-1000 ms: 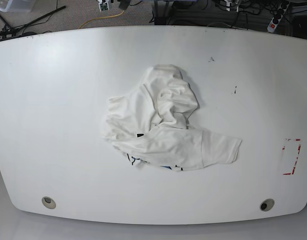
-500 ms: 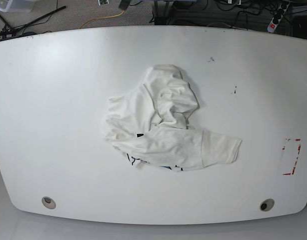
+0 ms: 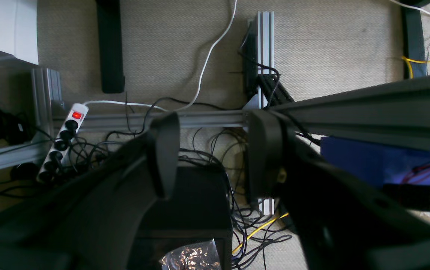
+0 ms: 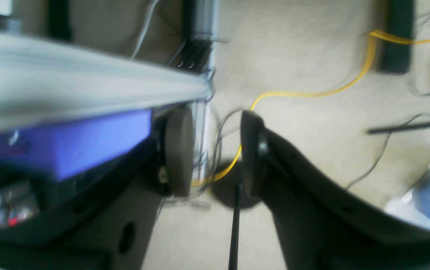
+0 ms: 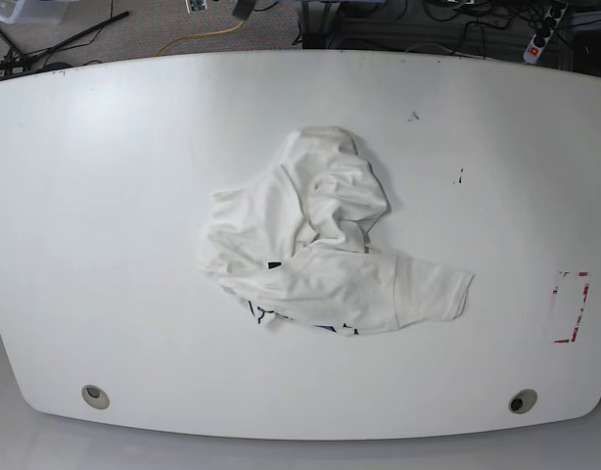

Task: Fold the T-shirt properly

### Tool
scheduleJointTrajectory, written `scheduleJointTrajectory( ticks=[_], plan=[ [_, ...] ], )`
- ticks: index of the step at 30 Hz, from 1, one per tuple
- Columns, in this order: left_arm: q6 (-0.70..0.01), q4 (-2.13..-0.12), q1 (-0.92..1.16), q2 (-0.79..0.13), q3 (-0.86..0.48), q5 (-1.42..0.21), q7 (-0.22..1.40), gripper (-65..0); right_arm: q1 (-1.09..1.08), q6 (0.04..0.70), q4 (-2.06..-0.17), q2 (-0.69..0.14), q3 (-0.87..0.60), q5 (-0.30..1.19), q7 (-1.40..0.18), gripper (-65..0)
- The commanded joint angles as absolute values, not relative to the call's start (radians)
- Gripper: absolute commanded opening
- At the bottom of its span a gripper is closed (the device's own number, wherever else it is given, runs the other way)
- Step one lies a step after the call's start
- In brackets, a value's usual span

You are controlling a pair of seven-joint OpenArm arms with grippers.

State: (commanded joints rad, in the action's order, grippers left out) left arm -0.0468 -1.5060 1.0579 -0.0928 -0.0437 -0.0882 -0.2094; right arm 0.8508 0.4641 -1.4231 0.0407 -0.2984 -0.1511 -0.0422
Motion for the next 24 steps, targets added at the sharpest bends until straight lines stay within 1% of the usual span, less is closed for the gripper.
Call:
scheduleJointTrajectory(
  ticks=[7, 18, 21, 24],
  plan=[
    [-0.047, -1.547, 1.092, -0.09, -0.096, -0.091, -0.209, -38.1, 0.906, 0.464, -1.531, 0.042, -0.298, -0.151, -0.061, -45.5],
    [-0.047, -1.664, 1.164, -0.093, -0.101, -0.093, -0.209, -38.1, 0.986, 0.464, -1.636, 0.045, -0.298, -0.147, -0.061, -45.5],
    [-0.047, -1.705, 1.19, -0.093, -0.101, -0.093, -0.209, -38.1, 1.015, 0.464, -1.664, 0.042, -0.298, -0.079, -0.061, -45.5],
    [-0.047, -1.753, 1.221, -0.093, -0.101, -0.093, -0.209, -38.1, 1.047, 0.464, -1.707, 0.039, -0.298, -0.044, -0.062, -45.5]
  ],
)
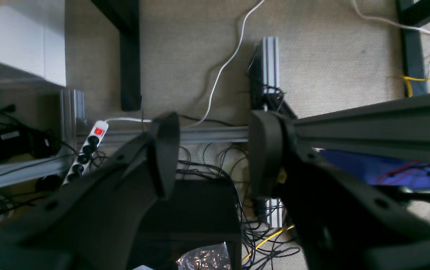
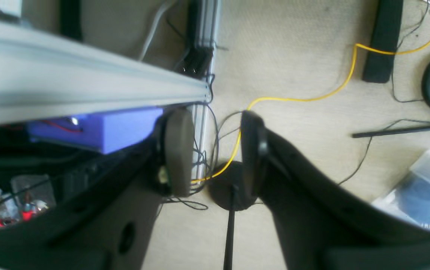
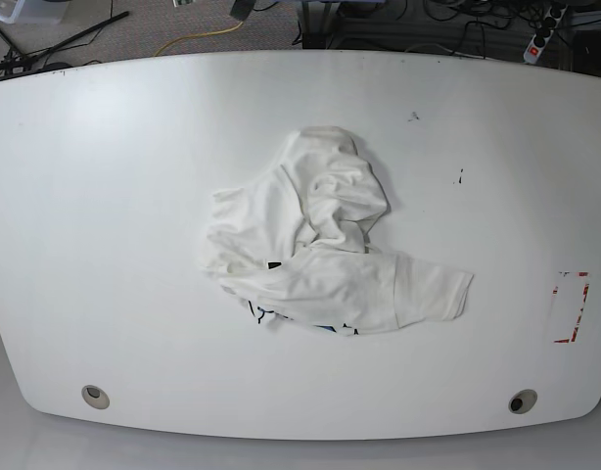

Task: Fold the T-shirt properly

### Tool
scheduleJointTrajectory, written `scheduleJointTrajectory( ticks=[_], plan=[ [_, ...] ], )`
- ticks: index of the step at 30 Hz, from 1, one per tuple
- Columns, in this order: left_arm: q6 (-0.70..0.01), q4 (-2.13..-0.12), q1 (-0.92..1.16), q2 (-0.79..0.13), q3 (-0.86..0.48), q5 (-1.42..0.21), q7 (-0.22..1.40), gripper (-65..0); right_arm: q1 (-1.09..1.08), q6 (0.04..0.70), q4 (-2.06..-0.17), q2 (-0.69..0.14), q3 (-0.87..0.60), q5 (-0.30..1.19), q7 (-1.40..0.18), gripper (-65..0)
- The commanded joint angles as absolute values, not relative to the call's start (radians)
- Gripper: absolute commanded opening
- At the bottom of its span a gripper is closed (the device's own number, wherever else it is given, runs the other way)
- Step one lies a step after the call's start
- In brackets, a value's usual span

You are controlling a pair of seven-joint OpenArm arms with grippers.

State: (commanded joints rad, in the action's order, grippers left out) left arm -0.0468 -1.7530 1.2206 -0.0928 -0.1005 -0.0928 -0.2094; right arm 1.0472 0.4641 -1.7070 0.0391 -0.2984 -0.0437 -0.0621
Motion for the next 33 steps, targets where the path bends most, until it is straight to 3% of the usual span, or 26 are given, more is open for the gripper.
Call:
scheduleJointTrajectory(
  ticks=[18, 23, 33],
  plan=[
    [-0.047, -1.949, 1.309, -0.088, -0.139, -0.094, -0.214, -38.1, 1.17, 0.464, -1.985, 0.045, -0.298, -0.01, -0.102, -45.5],
    [-0.047, -1.988, 1.309, -0.087, -0.188, -0.096, -0.216, -38.1, 1.171, 0.464, -2.017, 0.036, -0.298, 0.101, -0.137, -45.5],
    [-0.047, -1.991, 1.303, -0.087, -0.202, -0.096, -0.217, -37.8, 1.102, 0.464, -2.017, 0.041, -0.298, 0.114, -0.133, -45.5]
  ],
)
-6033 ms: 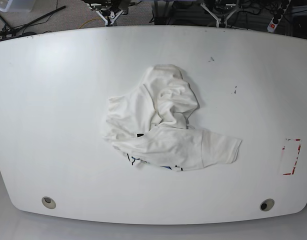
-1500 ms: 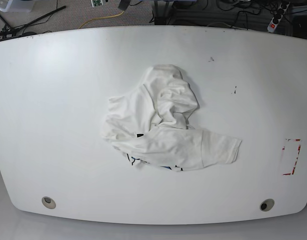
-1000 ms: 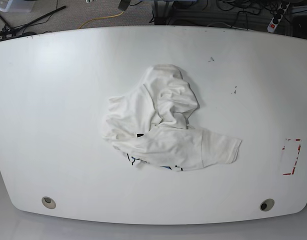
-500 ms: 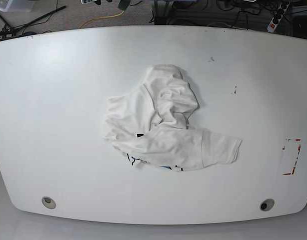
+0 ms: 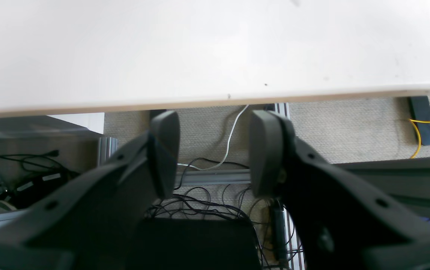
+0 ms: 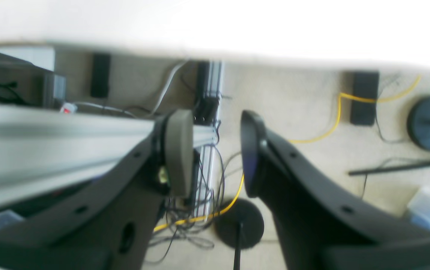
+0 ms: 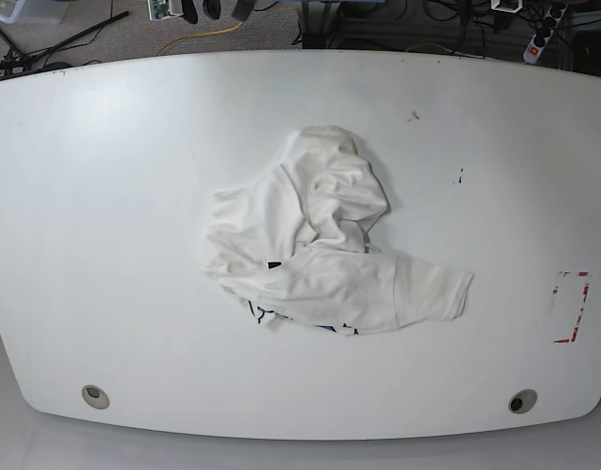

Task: Fold the T-shirt properly
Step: 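Lower the right gripper onto the crumpled white T-shirt and grasp it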

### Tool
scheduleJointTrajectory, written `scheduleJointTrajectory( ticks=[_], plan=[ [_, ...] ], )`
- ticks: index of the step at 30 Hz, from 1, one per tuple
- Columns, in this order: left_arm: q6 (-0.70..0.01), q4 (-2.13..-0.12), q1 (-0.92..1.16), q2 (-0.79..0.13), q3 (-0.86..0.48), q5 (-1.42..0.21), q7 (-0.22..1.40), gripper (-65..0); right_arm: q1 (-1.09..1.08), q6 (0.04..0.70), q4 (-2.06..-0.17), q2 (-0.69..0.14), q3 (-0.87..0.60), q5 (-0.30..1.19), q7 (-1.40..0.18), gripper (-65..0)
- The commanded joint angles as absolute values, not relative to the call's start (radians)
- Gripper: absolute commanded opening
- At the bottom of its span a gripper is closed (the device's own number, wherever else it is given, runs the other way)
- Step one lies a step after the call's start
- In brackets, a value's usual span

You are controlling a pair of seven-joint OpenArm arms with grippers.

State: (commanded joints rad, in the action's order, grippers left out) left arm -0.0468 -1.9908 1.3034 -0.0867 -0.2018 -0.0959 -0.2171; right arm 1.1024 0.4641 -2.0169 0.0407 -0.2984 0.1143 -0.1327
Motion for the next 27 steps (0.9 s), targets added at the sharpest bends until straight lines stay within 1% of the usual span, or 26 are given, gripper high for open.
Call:
scheduleJointTrajectory(
  ticks=[18, 19, 22, 23, 25, 27],
  plan=[
    [-0.045, -1.991, 1.182, -0.085, -0.2, -0.096, -0.217, -37.1, 0.875, 0.464, -2.017, 0.044, -0.298, 0.108, -0.136, -45.5],
    [-0.045, -1.991, 1.171, -0.085, -0.202, -0.094, -0.216, -35.4, 0.858, 0.464, -2.015, 0.044, -0.298, 0.108, -0.136, -45.3],
    [-0.045, -1.991, 1.15, -0.085, -0.202, -0.094, -0.216, -25.3, 0.808, 0.464, -2.015, 0.044, -0.298, 0.108, -0.145, -44.9],
    [-0.045, -1.991, 1.139, -0.085, -0.2, -0.094, -0.216, -23.6, 0.788, 0.464, -2.015, 0.044, -0.298, 0.107, -0.165, -44.9],
    [-0.045, -1.992, 1.118, -0.085, -0.2, -0.093, -0.214, -23.3, 0.733, 0.464, -2.017, 0.044, -0.297, 0.108, -0.231, -43.3],
    [-0.047, -1.991, 1.092, -0.085, -0.2, -0.088, -0.213, -23.3, 0.673, 0.464, -2.015, 0.044, -0.297, 0.108, -0.289, -39.3]
  ],
)
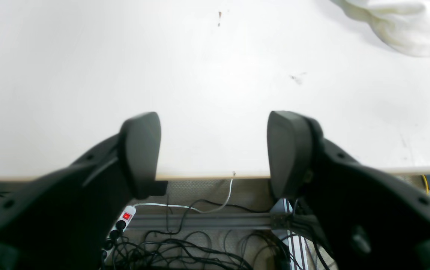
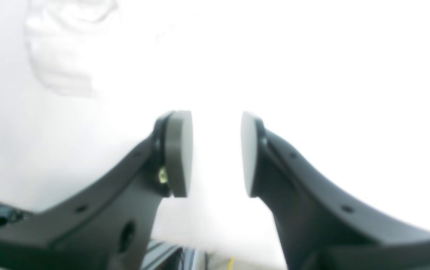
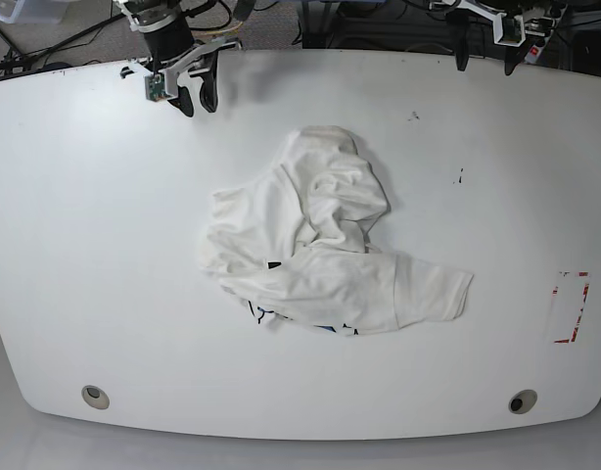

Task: Fold the T-shirt properly
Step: 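Lower the right gripper onto the crumpled white T-shirt and grasp it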

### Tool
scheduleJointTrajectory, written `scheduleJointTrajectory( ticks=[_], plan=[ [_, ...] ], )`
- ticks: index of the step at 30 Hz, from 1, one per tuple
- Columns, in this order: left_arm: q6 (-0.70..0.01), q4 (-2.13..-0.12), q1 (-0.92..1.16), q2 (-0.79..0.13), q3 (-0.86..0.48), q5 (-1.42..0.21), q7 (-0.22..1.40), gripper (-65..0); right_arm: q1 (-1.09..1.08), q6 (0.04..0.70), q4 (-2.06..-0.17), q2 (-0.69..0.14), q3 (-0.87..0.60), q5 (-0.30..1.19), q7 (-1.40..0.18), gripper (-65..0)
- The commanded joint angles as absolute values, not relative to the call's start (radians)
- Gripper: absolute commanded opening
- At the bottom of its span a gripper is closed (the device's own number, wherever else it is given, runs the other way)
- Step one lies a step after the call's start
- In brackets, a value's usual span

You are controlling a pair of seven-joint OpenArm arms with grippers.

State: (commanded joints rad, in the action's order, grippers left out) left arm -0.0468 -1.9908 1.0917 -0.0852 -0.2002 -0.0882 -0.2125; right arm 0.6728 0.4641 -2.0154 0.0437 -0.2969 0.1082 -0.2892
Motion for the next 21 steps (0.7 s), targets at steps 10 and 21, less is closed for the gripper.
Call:
scheduleJointTrajectory(
  ticks=[10, 21],
  plan=[
    [-0.05, -1.985, 0.949, -0.153, -0.199, -0.084, -0.211, -23.5, 0.352, 0.464, -2.011, 0.035, -0.297, 0.107, -0.526, -28.1],
    [-0.05, -1.985, 0.854, -0.242, -0.202, -0.084, -0.211, -23.5, 0.022, 0.464, -1.871, -0.007, -0.203, 0.022, -0.676, -19.7]
  ],
)
